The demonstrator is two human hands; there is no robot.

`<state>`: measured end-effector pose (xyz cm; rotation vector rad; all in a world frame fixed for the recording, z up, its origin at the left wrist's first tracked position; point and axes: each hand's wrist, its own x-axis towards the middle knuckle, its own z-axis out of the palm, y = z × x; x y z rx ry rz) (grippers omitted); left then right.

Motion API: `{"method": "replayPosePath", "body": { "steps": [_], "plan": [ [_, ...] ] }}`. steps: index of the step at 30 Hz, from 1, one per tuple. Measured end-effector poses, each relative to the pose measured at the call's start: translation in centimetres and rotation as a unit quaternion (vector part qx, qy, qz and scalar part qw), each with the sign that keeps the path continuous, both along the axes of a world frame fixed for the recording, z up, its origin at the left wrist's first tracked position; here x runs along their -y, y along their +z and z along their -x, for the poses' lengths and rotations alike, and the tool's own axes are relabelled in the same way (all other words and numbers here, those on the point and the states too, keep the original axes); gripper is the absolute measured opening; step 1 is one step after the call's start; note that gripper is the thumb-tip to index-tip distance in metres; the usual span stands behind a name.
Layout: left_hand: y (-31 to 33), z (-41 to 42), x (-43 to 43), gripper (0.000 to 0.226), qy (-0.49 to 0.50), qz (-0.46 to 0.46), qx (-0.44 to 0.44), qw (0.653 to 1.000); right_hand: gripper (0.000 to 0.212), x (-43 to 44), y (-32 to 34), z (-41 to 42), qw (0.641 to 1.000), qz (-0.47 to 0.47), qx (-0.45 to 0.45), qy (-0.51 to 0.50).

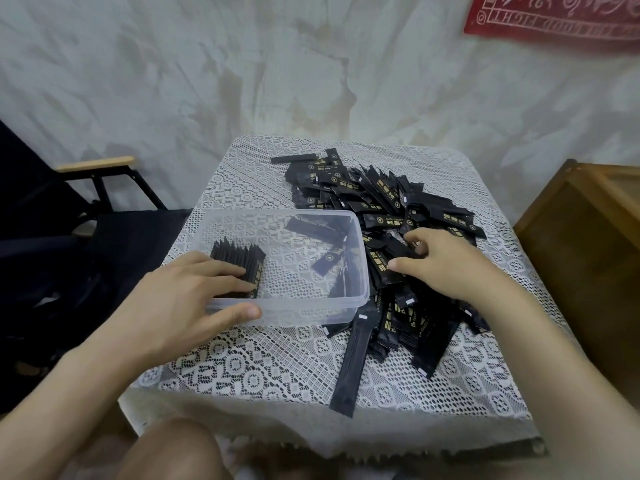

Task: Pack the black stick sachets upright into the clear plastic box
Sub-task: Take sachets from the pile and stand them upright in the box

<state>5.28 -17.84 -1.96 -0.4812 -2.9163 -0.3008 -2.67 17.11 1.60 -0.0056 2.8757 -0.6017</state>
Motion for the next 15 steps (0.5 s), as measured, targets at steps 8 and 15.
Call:
{"method": "replayPosePath", "body": {
  "steps": [8, 15],
  "plan": [
    [0.2, -0.1, 0.0, 0.075, 0.004, 0.004, 0.009, 1.0, 0.031, 1.1, -0.2, -5.8, 0.999, 0.007, -0.005, 0.052],
    [0.3, -0.1, -0.1, 0.076, 0.005, 0.009, 0.016, 1.0, 0.044, 3.7, -2.1, -7.6, 0.997, -0.044, 0.006, 0.069]
  ]
}}
